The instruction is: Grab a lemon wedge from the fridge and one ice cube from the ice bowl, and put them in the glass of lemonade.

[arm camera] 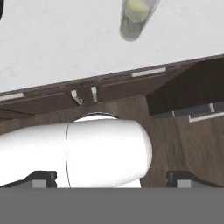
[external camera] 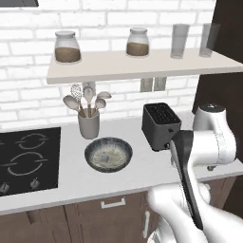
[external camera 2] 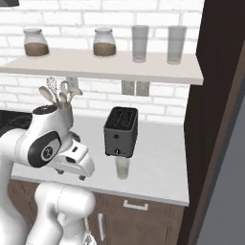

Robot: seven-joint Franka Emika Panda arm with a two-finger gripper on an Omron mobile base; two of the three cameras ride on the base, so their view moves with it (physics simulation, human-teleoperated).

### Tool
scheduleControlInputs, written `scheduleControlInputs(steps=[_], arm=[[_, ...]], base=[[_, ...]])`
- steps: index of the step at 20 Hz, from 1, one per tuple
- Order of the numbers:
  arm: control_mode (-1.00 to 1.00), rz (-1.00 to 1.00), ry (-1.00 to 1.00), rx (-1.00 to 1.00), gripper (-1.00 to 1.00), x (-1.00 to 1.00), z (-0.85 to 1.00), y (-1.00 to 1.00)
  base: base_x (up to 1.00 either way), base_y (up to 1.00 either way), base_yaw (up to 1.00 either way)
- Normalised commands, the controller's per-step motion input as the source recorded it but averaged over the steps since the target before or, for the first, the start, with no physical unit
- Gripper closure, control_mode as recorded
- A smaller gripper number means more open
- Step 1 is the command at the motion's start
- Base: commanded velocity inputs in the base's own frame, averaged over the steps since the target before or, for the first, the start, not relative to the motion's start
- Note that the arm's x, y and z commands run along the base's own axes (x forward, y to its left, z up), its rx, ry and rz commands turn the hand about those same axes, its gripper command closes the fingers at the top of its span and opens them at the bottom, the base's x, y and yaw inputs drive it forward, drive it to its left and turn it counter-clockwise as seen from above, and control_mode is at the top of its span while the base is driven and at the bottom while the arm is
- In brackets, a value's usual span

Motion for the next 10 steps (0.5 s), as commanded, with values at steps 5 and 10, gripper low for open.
scheduleControlInputs(steps=[5, 10], arm=[[1.00, 0.00, 0.00, 0.00, -1.00, 0.00, 0.00, 0.00], [1.00, 0.00, 0.00, 0.00, -1.00, 0.00, 0.00, 0.00]], base=[[-1.00, 0.01, 0.04], [-1.00, 0.00, 0.09]])
